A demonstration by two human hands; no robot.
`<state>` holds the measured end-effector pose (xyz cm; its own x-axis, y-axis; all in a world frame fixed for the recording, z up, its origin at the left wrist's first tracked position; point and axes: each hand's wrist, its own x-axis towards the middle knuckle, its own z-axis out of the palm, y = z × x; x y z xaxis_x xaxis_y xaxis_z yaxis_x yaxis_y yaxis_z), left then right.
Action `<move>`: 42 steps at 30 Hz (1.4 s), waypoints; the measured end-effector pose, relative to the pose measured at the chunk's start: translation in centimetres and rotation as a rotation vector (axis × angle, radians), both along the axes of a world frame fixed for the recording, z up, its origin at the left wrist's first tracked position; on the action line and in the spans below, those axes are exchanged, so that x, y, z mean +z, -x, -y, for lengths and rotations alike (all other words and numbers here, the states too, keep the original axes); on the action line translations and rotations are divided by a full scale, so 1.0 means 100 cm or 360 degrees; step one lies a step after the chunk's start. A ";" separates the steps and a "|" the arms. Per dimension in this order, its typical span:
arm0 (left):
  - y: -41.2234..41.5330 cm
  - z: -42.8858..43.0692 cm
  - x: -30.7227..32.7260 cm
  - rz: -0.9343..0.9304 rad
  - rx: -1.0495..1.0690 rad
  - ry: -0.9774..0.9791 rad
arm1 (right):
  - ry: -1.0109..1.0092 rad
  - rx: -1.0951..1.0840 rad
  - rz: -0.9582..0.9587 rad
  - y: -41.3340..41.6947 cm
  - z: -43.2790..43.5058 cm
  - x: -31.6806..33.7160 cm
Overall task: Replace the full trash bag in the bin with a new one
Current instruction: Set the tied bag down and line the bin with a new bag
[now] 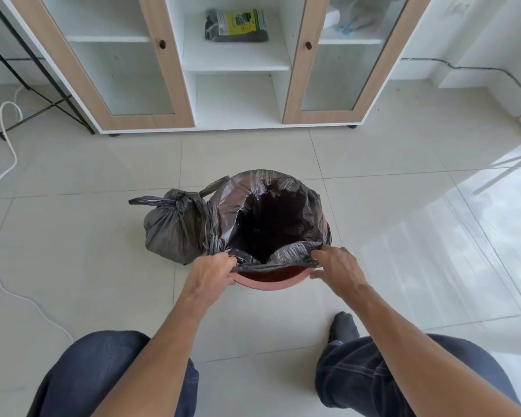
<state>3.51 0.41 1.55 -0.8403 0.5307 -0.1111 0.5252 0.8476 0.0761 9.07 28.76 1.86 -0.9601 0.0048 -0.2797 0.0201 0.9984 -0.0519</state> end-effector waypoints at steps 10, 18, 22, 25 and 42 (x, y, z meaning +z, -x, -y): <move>0.008 0.010 -0.015 -0.0231 -0.0030 -0.0150 | 0.0113 -0.0008 -0.0126 0.003 0.002 -0.004; 0.002 0.017 -0.031 -0.0186 0.0311 -0.0534 | 0.0145 -0.0008 -0.0345 -0.012 0.015 -0.009; 0.004 0.017 -0.030 -0.0125 0.0365 -0.0622 | 0.0186 -0.0101 -0.0370 -0.017 0.019 -0.015; 0.006 0.018 -0.028 -0.0124 0.0284 -0.0531 | 0.0137 -0.0085 -0.0329 -0.018 0.018 -0.021; -0.002 -0.001 -0.023 0.0031 -0.0160 -0.0372 | 0.0216 -0.0006 0.0035 -0.029 0.021 -0.023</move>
<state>3.69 0.50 -0.73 -0.7810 0.6245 0.0089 0.6024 0.7495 0.2747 11.93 26.65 -0.47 -0.9537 -0.0308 -0.2991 0.0266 0.9822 -0.1861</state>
